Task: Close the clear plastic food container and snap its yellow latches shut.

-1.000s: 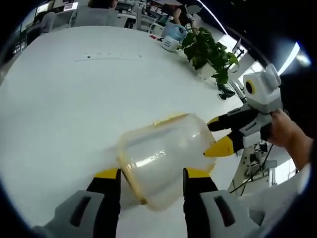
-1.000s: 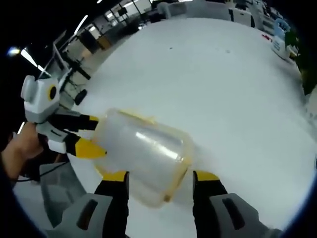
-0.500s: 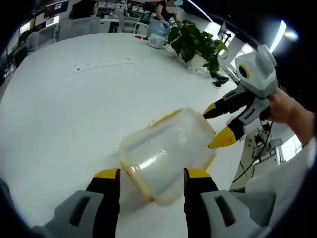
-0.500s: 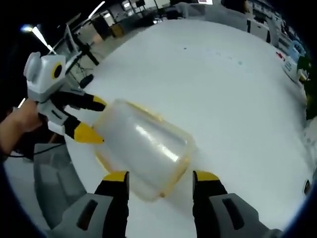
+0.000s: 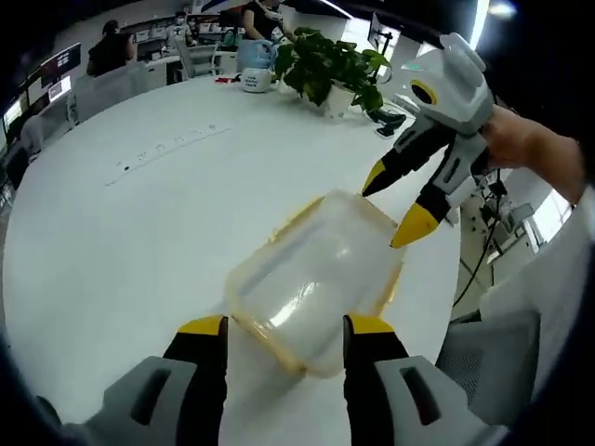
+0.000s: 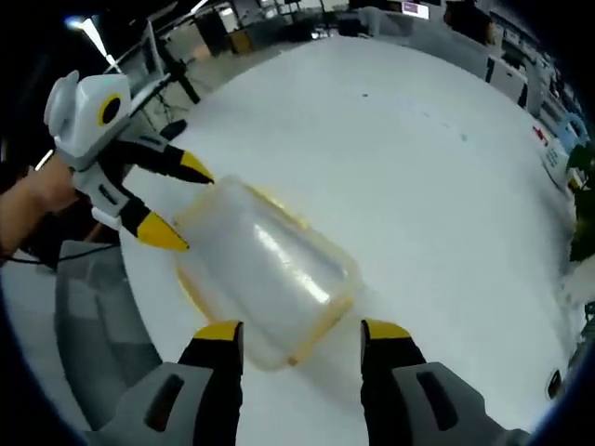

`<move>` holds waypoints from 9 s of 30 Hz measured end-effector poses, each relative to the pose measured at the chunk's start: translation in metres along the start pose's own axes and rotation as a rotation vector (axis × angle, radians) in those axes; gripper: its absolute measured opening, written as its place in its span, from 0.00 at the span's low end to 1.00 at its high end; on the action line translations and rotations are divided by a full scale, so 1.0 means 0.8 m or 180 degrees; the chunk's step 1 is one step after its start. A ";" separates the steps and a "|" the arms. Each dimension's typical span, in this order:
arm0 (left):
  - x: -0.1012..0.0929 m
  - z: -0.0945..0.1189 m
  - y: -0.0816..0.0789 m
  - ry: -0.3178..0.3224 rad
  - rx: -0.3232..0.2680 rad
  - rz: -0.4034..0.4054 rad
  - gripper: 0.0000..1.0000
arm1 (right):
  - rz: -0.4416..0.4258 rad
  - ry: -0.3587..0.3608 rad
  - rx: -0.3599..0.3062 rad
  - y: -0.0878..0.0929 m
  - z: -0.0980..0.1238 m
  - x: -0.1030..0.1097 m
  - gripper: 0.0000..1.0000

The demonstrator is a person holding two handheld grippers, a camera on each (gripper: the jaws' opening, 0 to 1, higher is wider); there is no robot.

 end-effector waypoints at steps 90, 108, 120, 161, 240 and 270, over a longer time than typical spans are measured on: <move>-0.055 -0.026 -0.039 0.0531 0.0019 -0.1451 0.45 | 0.1884 -0.0500 -0.0335 -0.066 -0.023 0.049 0.39; -0.064 -0.026 -0.025 0.0495 0.0072 -0.1430 0.46 | 0.1837 -0.0487 -0.0387 -0.084 -0.025 0.037 0.40; -0.068 -0.023 -0.019 0.0465 0.0078 -0.1431 0.47 | 0.1871 -0.0491 -0.0335 -0.083 -0.030 0.028 0.41; -0.073 -0.030 -0.002 -0.0144 0.0241 -0.2192 0.52 | 0.1998 -0.0941 0.0029 -0.090 -0.051 0.028 0.40; -0.073 -0.028 0.007 -0.0203 0.0241 -0.2299 0.58 | 0.2003 -0.1041 0.0247 -0.092 -0.044 0.017 0.44; -0.040 -0.019 0.002 -0.0202 0.0390 -0.2108 0.75 | 0.2080 -0.0912 0.0302 -0.052 -0.024 0.014 0.59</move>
Point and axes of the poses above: the point that each gripper's makers call its tool centre point, and the gripper's own axes: z roughly backward along the fingers, x roughly to its left, y roughly out of its underside, the point moved 2 cm from there along z, roughly backward along the fingers, and after that the axes turned 9 degrees about z, right-handed, at the moved point
